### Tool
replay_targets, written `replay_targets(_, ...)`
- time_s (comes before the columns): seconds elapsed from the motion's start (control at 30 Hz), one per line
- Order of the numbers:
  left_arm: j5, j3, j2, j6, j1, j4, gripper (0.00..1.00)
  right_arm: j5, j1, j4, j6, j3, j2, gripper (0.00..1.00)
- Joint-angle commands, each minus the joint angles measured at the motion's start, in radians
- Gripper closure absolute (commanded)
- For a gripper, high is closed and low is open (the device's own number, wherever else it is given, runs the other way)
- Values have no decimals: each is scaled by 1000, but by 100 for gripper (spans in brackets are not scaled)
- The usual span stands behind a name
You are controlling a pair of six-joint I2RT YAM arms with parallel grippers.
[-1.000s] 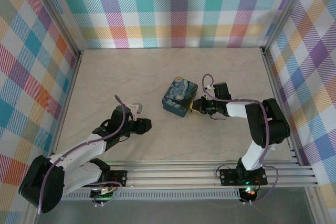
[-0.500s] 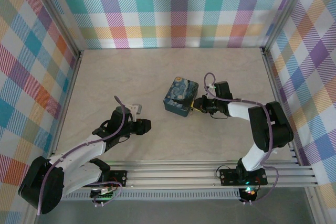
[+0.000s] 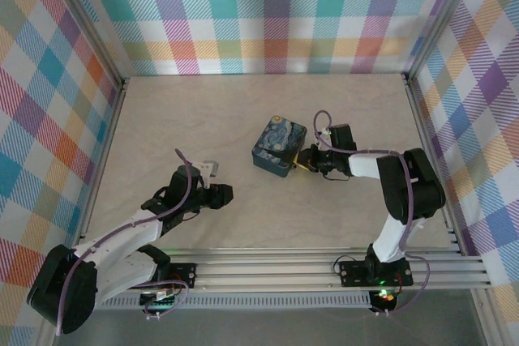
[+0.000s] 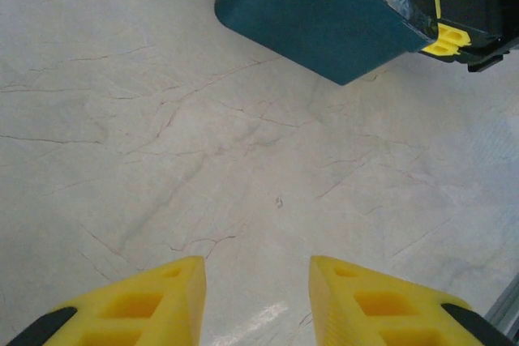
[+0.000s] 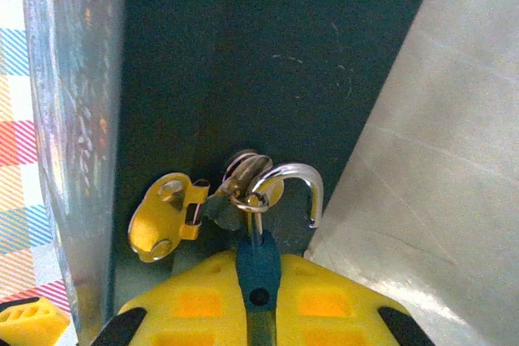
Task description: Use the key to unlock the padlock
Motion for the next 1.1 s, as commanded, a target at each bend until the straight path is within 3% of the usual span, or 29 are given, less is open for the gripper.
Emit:
replay_targets(0.0, -4, -15, -31, 1, -5, -27, 62, -54, -6, -25, -38, 38, 23, 100)
replay_targets(0.2, -10, -15, -44, 2, -6, -34, 62, -130, -28, -63, -80, 66, -2, 100)
replay_targets(0.73, 8, -9, -1, -1, -5, 4, 62, -284, -154, -14, -14, -8, 88, 100)
replay_targets(1.07, 8, 8, 14, 13, -6, -9, 62, -323, -198, -214, -124, 108, 51, 100)
